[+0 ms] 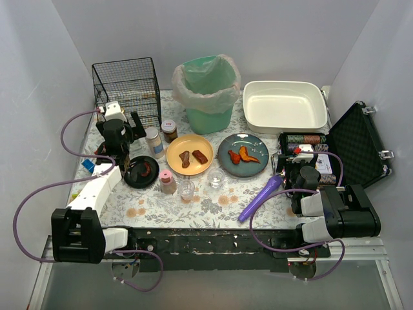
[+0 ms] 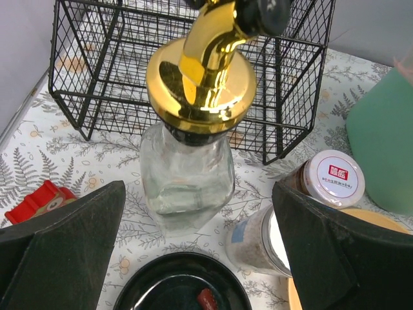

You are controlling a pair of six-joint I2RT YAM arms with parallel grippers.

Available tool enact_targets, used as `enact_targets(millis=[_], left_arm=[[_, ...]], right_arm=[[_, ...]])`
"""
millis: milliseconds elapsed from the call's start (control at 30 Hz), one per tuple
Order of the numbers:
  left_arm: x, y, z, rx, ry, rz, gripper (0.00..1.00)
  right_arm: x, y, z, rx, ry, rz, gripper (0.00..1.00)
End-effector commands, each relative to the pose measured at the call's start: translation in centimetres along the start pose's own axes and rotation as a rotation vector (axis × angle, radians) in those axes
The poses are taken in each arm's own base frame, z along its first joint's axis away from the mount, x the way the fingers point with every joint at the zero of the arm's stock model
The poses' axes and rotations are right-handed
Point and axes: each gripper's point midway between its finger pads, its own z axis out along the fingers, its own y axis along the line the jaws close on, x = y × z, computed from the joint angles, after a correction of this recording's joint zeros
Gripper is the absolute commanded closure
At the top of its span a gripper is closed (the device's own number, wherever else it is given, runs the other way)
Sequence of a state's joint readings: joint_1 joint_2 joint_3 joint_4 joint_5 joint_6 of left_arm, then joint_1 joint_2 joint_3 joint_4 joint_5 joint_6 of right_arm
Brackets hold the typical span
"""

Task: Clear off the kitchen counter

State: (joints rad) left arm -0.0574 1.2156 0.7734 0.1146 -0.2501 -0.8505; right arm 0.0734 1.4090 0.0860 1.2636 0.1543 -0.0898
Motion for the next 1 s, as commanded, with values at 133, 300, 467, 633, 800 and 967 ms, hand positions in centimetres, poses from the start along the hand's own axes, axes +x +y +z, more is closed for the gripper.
enact_targets(millis=[133, 300, 467, 633, 800, 967], left_arm=[[-2.5, 0.4, 1.4, 0.007, -0.078, 0.062, 0.02], [-0.8, 1.4, 2.2, -0.026, -0.077, 0.041, 0.03], [-0.3, 1.5, 2.6, -0.029, -0.108, 0.0, 0.1], [0.7, 1.4, 3.3, -0.023, -0.101, -0.005, 0.17], [1.1, 1.4, 4.1, -0.029, -0.086, 0.007, 0.29], [1.6, 1.4, 4.7, -0.034, -0.059, 0.016, 0.39]], right_arm=[[-1.6, -0.3, 0.5, 0.015, -0.056, -0.005, 0.03], [-1.7, -0.3, 0.5, 0.018, -0.058, -0.004, 0.03], [-1.7, -0.3, 0.5, 0.018, -0.058, -0.004, 0.03], [-1.7, -0.3, 0.5, 0.018, -0.058, -0.004, 0.03], [-1.7, -0.3, 0.5, 0.017, -0.058, -0.004, 0.03], [-1.7, -0.3, 0.5, 0.018, -0.058, -0.003, 0.03]])
